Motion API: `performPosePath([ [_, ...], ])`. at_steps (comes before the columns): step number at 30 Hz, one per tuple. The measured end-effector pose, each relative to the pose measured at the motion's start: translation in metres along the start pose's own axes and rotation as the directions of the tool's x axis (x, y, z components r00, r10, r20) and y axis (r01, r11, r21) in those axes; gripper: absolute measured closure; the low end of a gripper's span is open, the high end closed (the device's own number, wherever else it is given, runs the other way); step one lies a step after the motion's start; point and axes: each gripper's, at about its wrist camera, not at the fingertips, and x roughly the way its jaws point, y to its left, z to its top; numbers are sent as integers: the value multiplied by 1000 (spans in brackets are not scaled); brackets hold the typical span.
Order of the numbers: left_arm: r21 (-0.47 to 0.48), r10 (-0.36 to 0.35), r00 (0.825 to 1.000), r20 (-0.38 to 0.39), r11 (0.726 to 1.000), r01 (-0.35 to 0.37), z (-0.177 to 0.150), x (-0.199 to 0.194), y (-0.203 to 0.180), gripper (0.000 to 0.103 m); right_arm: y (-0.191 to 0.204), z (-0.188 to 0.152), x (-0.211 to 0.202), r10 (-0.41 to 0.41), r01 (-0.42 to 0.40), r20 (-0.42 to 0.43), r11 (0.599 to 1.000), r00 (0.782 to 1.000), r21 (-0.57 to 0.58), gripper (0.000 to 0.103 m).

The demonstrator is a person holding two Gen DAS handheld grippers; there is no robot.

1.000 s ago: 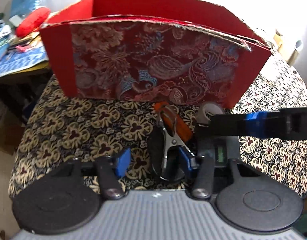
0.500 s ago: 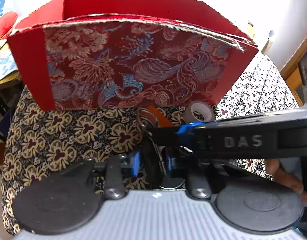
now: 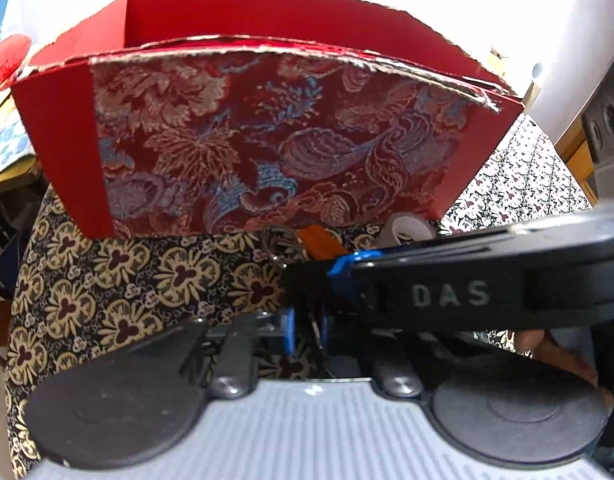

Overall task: Organize rigid objects
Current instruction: 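Grasp the silver metal clip with the right tool and lift it, then lower the clip into the red box beside the pine cone, open right tool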

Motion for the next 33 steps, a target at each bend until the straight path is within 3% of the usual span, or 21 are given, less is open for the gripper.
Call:
performPosePath([
  [4,4,2,1000,14,1000,-2,-4,0,-4,97,-1,2,2,0,0,-3,1000,1000,-16,103],
  [9,-36,-26,999,18,999,27,-3,-6,1,101,-3,0,-4,10,-10,6,1000,1000,-11,103],
  [18,48,-45,994,95,998,41,14,-59,-18,101,3,9,-56,86,-84,85,996,993,-21,103],
  [26,160,-85,972,219,986,51,42,-128,-45,101,18,24,-116,150,-132,223,987,963,-93,103],
  [33,193,-101,947,304,980,42,89,-130,-46,100,15,68,-115,141,-107,325,987,935,-121,103],
])
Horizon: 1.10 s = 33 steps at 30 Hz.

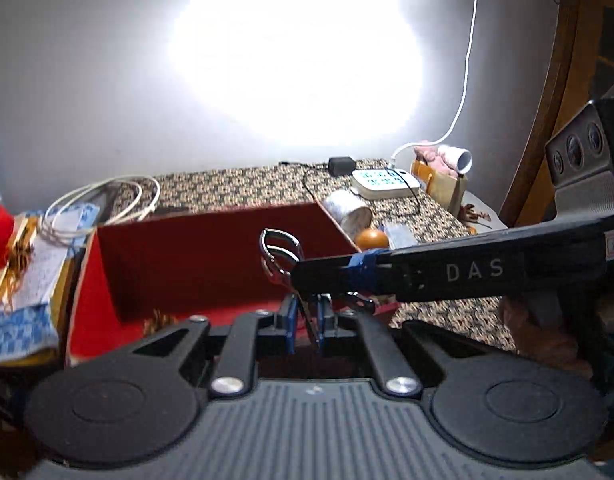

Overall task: Organize rigid objects
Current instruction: 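Lower the clip into the red box beside the pine cone, open right tool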

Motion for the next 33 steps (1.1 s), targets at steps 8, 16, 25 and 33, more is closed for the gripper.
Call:
performPosePath([
  [8,-38,19,993,-117,999,-23,20,87,57,100,-28,33,76,-49,54,-107,998,993,41,103],
  [16,-57,29,950,-311,997,-49,4,154,105,100,-53,32,144,-42,96,-297,981,954,168,103],
  [25,-43,50,900,-434,996,-76,0,176,126,99,-53,30,181,-45,160,-440,960,897,229,103],
  [33,-10,122,872,-474,990,-144,2,176,132,98,-52,31,185,-57,165,-449,964,892,206,101],
])
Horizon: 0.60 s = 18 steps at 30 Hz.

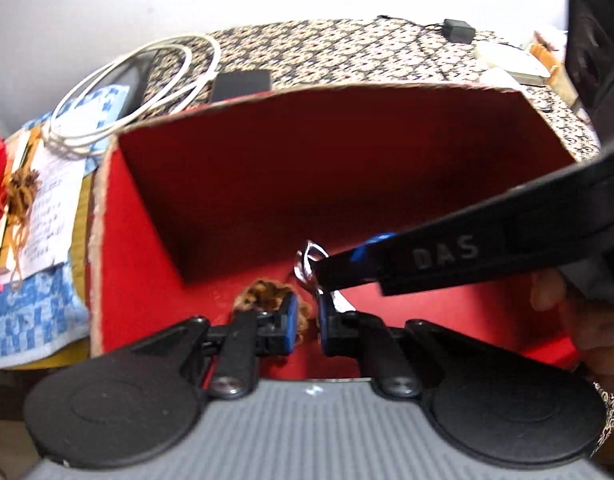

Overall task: Organize rigid objects
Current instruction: 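Lower the clip into the red box beside the pine cone, open right tool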

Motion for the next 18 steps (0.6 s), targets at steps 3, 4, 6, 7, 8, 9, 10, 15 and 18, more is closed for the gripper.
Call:
performPosePath([
  [3,-5,30,999,-16,1000,-30,-2,1,4,97,1,0,-2,-18,18,33,1000,999,-4,101],
  [4,-11,27,999,-17,1000,-27,-2,1,5,97,1,0,-3,-26,26,44,1000,999,-2,101],
  [6,-24,27,1000,-12,999,-27,-5,1,7,97,1,0,-5,-33,33,68,999,997,-2,101],
  [7,-26,34,999,-4,999,-34,-6,-1,7,97,1,-1,-7,-38,39,82,999,996,-3,101],
  [8,-27,41,999,8,999,-41,-7,-3,7,97,1,-1,-8,-45,45,95,999,994,-4,101],
  [9,-30,49,999,21,998,-49,-8,-6,6,93,0,-1,-9,-50,51,107,999,993,-6,101],
  [10,-32,57,998,32,998,-56,-9,-8,6,90,1,0,-10,-55,56,120,998,991,-8,101],
  [15,-36,119,988,98,993,-116,-11,-25,-3,54,5,-3,-18,-93,100,197,995,976,-24,101],
  [18,-32,175,973,149,985,-172,-14,-38,-11,42,9,-8,-25,-101,112,250,993,963,-30,99],
])
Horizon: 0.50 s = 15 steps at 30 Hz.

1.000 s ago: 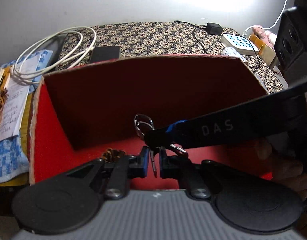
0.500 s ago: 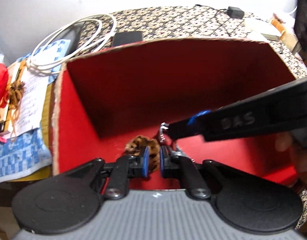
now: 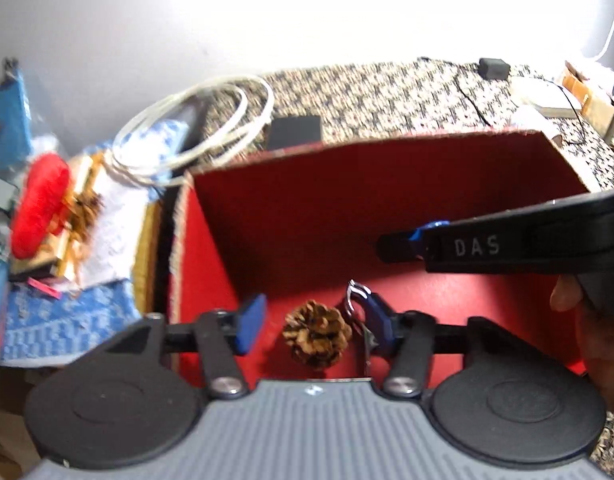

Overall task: Organize rigid objects
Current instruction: 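Lower the clip into the red box beside the pine cone, open right tool, then withdraw the right tool and reach toward the black LCD device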

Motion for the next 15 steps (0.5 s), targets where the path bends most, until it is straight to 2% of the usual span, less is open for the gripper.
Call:
performPosePath([
  [15,-92,127,990,56,988,-121,-9,-37,-6,37,8,-27,-53,76,-77,128,997,989,9,98],
])
